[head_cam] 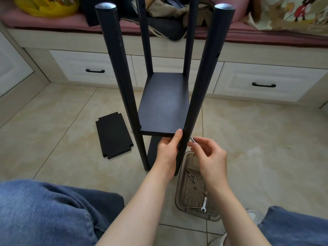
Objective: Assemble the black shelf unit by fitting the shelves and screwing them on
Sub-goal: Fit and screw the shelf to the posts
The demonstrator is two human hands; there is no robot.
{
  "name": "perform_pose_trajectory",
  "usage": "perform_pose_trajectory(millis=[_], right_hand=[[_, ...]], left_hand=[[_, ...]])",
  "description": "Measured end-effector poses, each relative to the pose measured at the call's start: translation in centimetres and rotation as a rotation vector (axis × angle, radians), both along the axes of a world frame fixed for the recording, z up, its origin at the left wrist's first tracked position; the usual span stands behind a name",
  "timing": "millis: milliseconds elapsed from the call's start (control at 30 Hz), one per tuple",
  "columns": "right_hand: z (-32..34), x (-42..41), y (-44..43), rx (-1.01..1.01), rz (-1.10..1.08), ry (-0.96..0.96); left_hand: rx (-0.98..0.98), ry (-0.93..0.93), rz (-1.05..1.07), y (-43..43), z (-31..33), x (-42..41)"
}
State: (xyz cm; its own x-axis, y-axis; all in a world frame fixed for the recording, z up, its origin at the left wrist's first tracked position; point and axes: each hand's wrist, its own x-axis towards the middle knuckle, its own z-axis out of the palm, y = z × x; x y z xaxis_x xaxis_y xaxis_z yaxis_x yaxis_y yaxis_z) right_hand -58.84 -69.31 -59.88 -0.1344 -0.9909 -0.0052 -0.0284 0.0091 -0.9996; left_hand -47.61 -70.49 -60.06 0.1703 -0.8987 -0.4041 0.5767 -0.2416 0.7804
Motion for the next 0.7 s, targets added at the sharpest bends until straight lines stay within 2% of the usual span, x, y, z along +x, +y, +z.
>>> perform_pose_trajectory(millis=[700], right_hand=[[0.2,-0.4,-1.8,0.037,0.037,-0.02]], left_hand=[[-0.008,0.019,0.013,-0.2,-0.1,-0.1]])
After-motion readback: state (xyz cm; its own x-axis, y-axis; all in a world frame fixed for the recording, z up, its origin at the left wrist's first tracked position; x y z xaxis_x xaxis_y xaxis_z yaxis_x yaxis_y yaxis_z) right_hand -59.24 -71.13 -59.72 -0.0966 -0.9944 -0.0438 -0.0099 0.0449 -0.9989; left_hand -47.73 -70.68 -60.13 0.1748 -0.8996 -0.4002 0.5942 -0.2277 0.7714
